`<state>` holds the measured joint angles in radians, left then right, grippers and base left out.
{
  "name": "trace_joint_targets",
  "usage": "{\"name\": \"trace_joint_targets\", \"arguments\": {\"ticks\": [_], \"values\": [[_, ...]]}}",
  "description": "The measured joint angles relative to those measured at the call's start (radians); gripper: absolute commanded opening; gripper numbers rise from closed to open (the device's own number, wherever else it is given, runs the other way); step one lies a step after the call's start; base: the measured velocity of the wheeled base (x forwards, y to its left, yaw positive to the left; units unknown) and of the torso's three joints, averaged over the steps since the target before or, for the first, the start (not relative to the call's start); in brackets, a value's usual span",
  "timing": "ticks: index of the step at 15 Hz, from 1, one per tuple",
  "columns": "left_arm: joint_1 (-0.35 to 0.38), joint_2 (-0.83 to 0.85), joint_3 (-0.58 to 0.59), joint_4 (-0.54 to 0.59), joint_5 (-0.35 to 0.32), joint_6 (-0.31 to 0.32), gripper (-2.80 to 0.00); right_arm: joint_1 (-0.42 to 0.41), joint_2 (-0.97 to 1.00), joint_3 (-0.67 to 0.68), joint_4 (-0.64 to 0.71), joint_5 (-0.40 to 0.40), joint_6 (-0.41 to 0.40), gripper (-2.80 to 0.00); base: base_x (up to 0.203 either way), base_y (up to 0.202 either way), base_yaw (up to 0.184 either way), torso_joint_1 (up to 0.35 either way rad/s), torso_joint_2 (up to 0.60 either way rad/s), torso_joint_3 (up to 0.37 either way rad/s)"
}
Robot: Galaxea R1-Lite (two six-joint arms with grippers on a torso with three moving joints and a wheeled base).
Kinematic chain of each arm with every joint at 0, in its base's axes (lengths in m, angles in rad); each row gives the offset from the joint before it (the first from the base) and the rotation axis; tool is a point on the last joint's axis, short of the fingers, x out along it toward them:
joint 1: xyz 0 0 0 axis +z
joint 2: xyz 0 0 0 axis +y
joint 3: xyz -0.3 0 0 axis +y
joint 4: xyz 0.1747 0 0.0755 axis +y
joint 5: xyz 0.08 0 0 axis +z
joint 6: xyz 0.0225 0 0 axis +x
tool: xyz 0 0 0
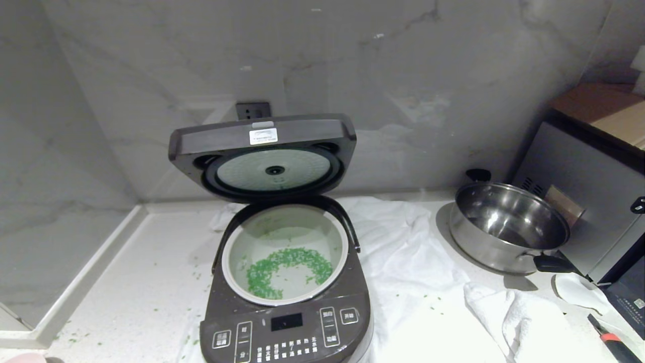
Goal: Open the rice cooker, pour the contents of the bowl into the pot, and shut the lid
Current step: Open the rice cooker
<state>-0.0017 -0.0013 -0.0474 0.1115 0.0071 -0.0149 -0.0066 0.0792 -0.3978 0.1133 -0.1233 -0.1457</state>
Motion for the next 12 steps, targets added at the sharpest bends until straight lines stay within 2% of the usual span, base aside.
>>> {"name": "trace_joint_targets", "arguments": {"ticks": [2, 6, 7, 9, 12], "values": [[0.000, 0.000, 0.000, 0.000, 0.000, 0.000, -2.80, 0.002, -0.044, 0.130, -0.011, 0.034, 0.002, -2.80, 0.000, 0.000, 0.000, 0.000, 0.00, 0.000], [0.002, 0.000, 0.000, 0.000, 0.000, 0.000, -2.80, 0.003, -0.075, 0.349, -0.147, 0.097, -0.040, -2.80, 0.000, 0.000, 0.000, 0.000, 0.00, 0.000], [0.002, 0.000, 0.000, 0.000, 0.000, 0.000, -2.80, 0.004, -0.077, 0.373, -0.172, 0.123, -0.017, -2.80, 0.000, 0.000, 0.000, 0.000, 0.00, 0.000], [0.002, 0.000, 0.000, 0.000, 0.000, 0.000, -2.80, 0.004, -0.078, 0.389, -0.098, 0.164, 0.006, -2.80, 0.000, 0.000, 0.000, 0.000, 0.00, 0.000], [0.000, 0.000, 0.000, 0.000, 0.000, 0.000, -2.80, 0.005, -0.079, 0.396, -0.110, 0.168, 0.044, -2.80, 0.000, 0.000, 0.000, 0.000, 0.00, 0.000]]}}
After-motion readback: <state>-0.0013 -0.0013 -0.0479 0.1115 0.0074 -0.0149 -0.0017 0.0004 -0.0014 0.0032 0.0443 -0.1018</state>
